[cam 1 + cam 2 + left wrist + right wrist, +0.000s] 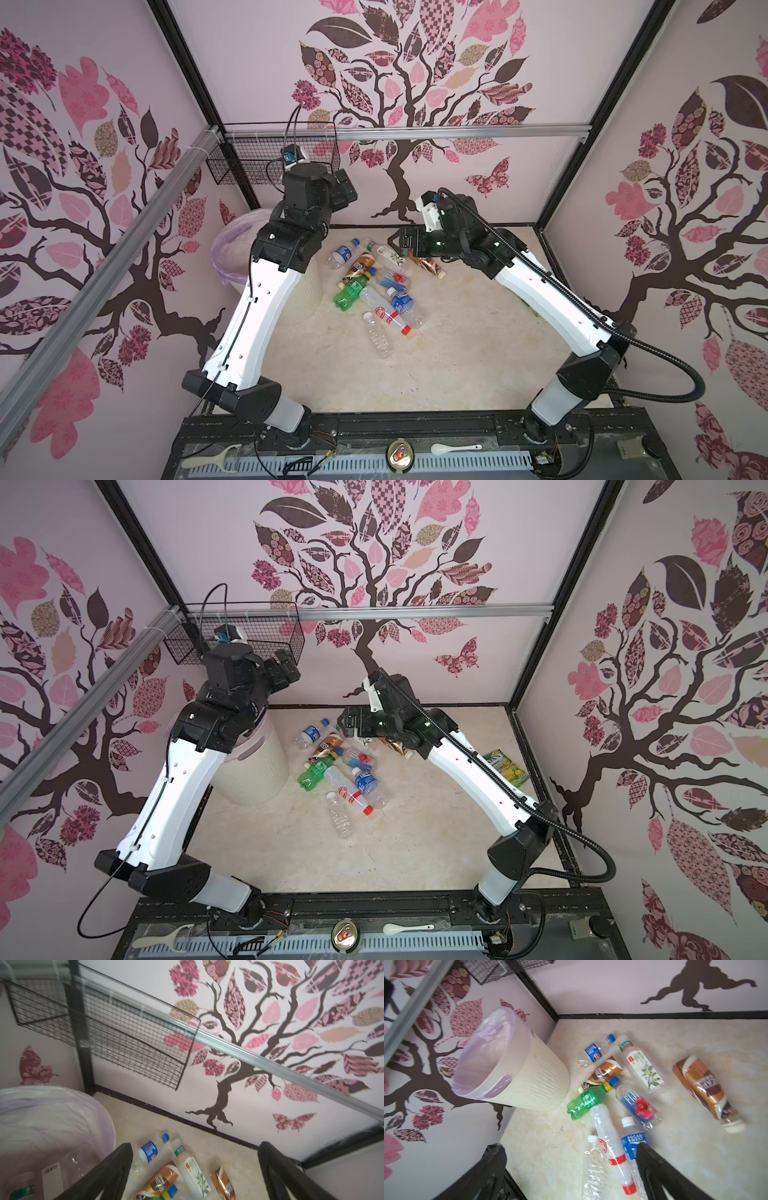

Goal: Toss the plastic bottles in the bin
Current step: 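Move the right gripper over the clear bottles while left arm returns to the pile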

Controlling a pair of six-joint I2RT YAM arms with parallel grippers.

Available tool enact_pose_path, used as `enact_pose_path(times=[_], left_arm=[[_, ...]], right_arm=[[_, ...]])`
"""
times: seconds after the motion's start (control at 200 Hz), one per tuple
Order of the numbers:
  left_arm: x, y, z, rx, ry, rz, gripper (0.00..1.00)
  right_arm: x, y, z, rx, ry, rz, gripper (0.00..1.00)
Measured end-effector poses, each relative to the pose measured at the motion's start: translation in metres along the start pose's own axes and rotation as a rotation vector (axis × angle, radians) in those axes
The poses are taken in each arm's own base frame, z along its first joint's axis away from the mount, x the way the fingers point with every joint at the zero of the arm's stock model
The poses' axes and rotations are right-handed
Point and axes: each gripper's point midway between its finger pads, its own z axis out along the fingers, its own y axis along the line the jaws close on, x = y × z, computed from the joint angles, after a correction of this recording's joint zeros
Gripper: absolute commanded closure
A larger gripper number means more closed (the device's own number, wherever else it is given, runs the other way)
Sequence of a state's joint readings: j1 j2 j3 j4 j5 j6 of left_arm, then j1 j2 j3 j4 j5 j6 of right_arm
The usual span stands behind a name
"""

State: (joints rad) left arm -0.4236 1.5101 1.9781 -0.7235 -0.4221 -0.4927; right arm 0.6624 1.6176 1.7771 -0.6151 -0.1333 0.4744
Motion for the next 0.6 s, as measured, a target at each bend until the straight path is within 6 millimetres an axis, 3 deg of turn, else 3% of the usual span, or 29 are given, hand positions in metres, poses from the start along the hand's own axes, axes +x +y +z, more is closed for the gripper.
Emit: enact_pose_path(times=[0.12,0.31,0.6], left_arm=[[0.053,-0.015,-0.002,0.071,0.147,-0.007,0.02],[0.128,-0.007,-0.007,0.099,0.359,-0.028,0.02],[0.201,0.012,-0.033,0.166,0.546,-0.087,0.02]], right_arm=[[0.021,-0.04,-0.009,0.089,0.013,0.026,0.0],[0.07,-0.081,-0.018,0.179,0.063,0.036,0.0],[0.151,-0.127,0.006,0.255,0.225,0.059,0.0]])
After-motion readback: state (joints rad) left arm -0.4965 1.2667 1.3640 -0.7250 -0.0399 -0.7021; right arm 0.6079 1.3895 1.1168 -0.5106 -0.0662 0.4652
